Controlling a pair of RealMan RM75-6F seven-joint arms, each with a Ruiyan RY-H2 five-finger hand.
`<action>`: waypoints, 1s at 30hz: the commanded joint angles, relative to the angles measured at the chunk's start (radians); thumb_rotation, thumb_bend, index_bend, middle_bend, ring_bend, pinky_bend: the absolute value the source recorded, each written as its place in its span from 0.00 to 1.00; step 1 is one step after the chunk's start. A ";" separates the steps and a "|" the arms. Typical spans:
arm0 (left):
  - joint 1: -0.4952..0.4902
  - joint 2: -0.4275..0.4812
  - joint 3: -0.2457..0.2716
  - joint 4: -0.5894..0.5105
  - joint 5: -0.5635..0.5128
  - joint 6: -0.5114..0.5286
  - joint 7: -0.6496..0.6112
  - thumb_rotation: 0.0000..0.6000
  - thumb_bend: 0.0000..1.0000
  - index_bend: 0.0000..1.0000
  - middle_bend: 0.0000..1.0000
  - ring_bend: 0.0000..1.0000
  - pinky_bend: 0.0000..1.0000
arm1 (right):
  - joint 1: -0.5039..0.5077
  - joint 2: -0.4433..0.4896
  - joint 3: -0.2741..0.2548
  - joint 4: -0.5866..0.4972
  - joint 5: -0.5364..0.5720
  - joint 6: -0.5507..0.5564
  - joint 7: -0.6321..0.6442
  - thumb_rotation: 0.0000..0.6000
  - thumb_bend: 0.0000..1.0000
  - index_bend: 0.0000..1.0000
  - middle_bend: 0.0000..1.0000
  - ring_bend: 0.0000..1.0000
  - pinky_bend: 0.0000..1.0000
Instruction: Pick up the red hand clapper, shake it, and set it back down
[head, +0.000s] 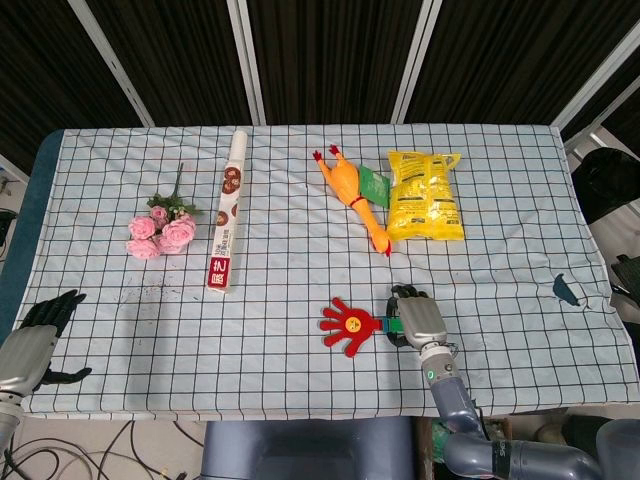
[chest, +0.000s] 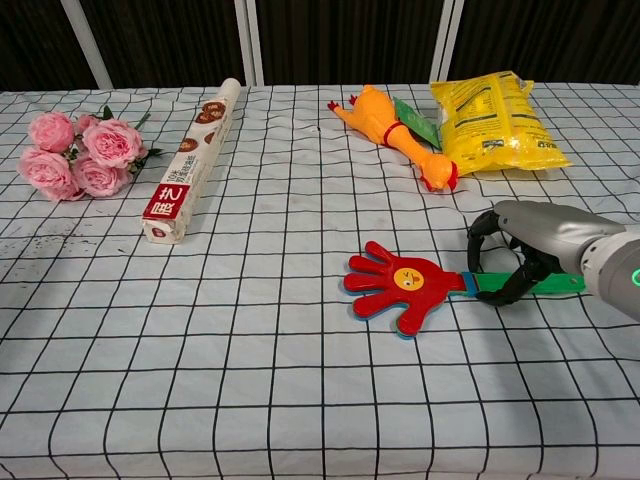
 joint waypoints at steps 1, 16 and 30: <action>0.000 0.000 0.000 0.000 0.000 0.000 0.001 1.00 0.00 0.00 0.00 0.00 0.00 | -0.001 0.001 -0.001 0.000 -0.001 0.001 0.001 1.00 0.36 0.52 0.18 0.12 0.23; -0.001 -0.003 -0.001 0.001 -0.005 -0.001 0.006 1.00 0.00 0.00 0.00 0.00 0.00 | 0.000 0.002 -0.001 -0.007 0.005 0.000 0.003 1.00 0.36 0.52 0.18 0.12 0.23; -0.001 -0.001 0.000 -0.001 -0.003 -0.003 0.001 1.00 0.00 0.00 0.00 0.00 0.00 | 0.003 0.000 0.002 -0.012 0.008 0.008 -0.004 1.00 0.36 0.55 0.24 0.18 0.27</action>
